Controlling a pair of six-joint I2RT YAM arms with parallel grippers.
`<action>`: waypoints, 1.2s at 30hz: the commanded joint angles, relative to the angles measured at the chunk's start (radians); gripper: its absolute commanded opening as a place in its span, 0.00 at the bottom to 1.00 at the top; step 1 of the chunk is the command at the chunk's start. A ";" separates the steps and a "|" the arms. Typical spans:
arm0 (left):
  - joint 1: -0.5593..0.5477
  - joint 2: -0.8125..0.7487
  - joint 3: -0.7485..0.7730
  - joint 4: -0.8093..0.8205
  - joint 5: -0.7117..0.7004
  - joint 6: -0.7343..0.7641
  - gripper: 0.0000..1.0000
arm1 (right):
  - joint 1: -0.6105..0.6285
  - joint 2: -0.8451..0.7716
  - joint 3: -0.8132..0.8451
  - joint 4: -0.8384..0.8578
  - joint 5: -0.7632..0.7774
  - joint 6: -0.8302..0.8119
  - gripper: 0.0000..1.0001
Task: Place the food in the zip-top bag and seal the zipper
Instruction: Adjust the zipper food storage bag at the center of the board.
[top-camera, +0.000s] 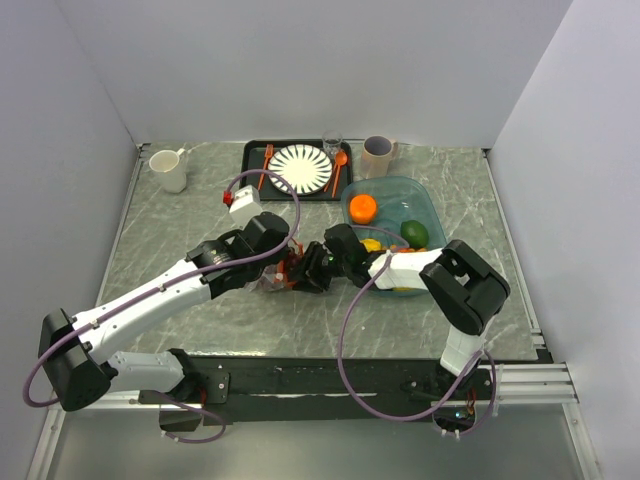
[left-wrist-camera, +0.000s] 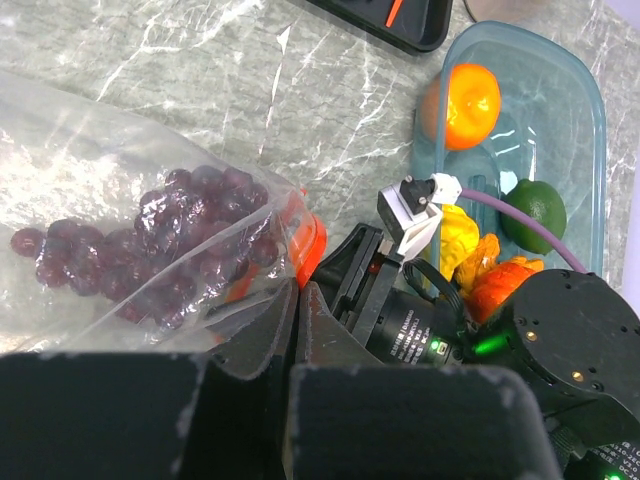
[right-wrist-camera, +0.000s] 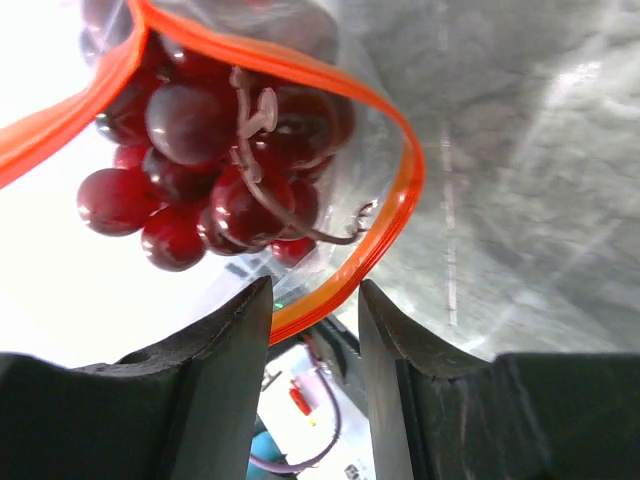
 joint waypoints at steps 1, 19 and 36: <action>0.001 -0.014 0.026 0.044 -0.005 0.003 0.01 | 0.008 0.011 0.002 0.118 -0.038 0.093 0.47; 0.001 -0.002 0.048 0.013 -0.034 0.005 0.01 | 0.002 -0.043 -0.115 0.203 -0.058 0.163 0.48; 0.004 -0.007 0.046 0.033 -0.031 0.009 0.01 | -0.014 -0.078 -0.084 0.098 -0.027 0.113 0.51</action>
